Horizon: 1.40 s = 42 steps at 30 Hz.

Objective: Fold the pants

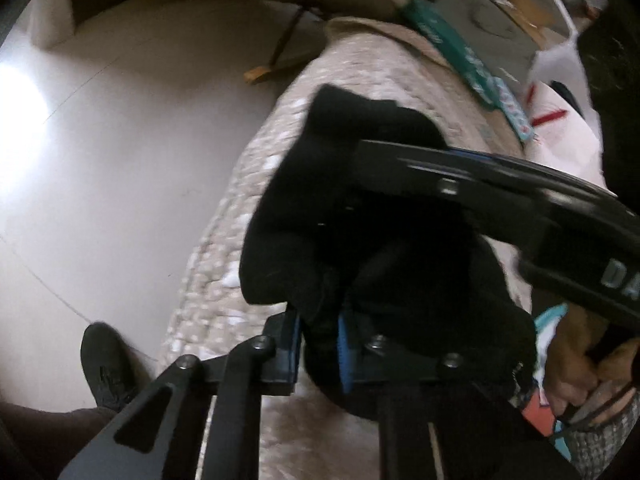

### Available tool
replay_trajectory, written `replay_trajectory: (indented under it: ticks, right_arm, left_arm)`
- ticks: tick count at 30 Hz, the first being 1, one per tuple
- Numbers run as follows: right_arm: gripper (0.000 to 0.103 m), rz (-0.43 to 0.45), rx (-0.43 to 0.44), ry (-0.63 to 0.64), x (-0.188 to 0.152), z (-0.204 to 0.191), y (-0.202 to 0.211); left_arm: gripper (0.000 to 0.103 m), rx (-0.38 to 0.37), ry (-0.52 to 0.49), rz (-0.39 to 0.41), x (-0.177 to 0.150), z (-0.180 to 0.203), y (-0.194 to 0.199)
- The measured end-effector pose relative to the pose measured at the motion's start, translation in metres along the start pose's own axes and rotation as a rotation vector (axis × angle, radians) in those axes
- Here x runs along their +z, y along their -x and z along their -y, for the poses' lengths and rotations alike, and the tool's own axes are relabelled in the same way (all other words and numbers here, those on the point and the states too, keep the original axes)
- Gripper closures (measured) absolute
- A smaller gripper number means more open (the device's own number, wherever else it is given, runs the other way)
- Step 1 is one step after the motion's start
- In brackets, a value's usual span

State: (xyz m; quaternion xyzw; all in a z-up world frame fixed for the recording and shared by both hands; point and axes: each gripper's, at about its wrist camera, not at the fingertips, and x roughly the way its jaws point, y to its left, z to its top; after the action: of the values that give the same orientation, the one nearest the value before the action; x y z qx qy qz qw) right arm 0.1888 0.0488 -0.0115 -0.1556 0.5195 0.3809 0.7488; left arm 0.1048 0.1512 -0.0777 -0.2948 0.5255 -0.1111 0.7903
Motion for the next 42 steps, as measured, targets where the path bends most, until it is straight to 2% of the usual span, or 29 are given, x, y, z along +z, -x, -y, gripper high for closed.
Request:
replay_trajectory:
  ticks: [6, 10, 16, 20, 23, 25, 26, 29, 32, 34, 36, 38, 39, 40, 42]
  right_arm:
    - [0.075, 0.093, -0.019, -0.048, -0.013, 0.016, 0.047]
    - [0.075, 0.137, -0.025, -0.117, -0.034, 0.038, 0.072]
    - [0.075, 0.178, -0.056, -0.263, -0.098, 0.092, 0.1]
    - [0.073, 0.166, -0.066, -0.395, -0.157, 0.136, 0.105]
    - [0.065, 0.117, -0.097, -0.522, -0.2, 0.168, 0.102]
    - [0.04, 0.101, -0.121, -0.608, -0.224, 0.189, 0.107]
    - [0.038, 0.109, -0.14, -0.648, -0.233, 0.198, 0.115]
    - [0.038, 0.153, -0.275, -0.745, -0.245, 0.21, 0.149]
    - [0.038, 0.268, -0.343, -0.792, -0.244, 0.204, 0.186]
    - [0.039, 0.325, -0.296, -0.781, -0.241, 0.189, 0.196]
    - [0.044, 0.376, -0.158, -0.751, -0.229, 0.17, 0.195]
    - [0.048, 0.366, -0.095, -0.698, -0.214, 0.148, 0.183]
    - [0.048, 0.343, -0.119, -0.666, -0.208, 0.138, 0.178]
    - [0.048, 0.305, -0.183, -0.617, -0.199, 0.127, 0.17]
    - [0.048, 0.241, -0.351, -0.499, -0.188, 0.103, 0.156]
  left_arm:
    - [0.09, -0.038, -0.083, 0.055, -0.001, 0.036, 0.027]
    - [0.09, -0.067, -0.134, 0.047, -0.006, 0.072, 0.03]
    - [0.09, -0.072, -0.233, -0.024, -0.022, 0.135, -0.006]
    - [0.089, -0.054, -0.331, -0.087, -0.047, 0.178, -0.044]
    - [0.082, -0.013, -0.421, -0.127, -0.072, 0.203, -0.07]
    - [0.077, -0.02, -0.474, -0.136, -0.085, 0.213, -0.068]
    - [0.073, -0.039, -0.498, -0.15, -0.089, 0.216, -0.064]
    - [0.061, -0.116, -0.556, -0.192, -0.098, 0.217, -0.037]
    - [0.058, -0.127, -0.589, -0.166, -0.098, 0.205, -0.01]
    - [0.058, -0.098, -0.569, -0.132, -0.089, 0.191, 0.001]
    - [0.058, -0.068, -0.493, -0.094, -0.074, 0.171, 0.007]
    - [0.058, -0.038, -0.415, -0.075, -0.062, 0.152, 0.007]
    - [0.058, -0.022, -0.376, -0.067, -0.057, 0.142, 0.007]
    - [0.058, -0.009, -0.34, -0.061, -0.053, 0.132, 0.007]
    - [0.058, 0.016, -0.311, -0.052, -0.049, 0.121, 0.007]
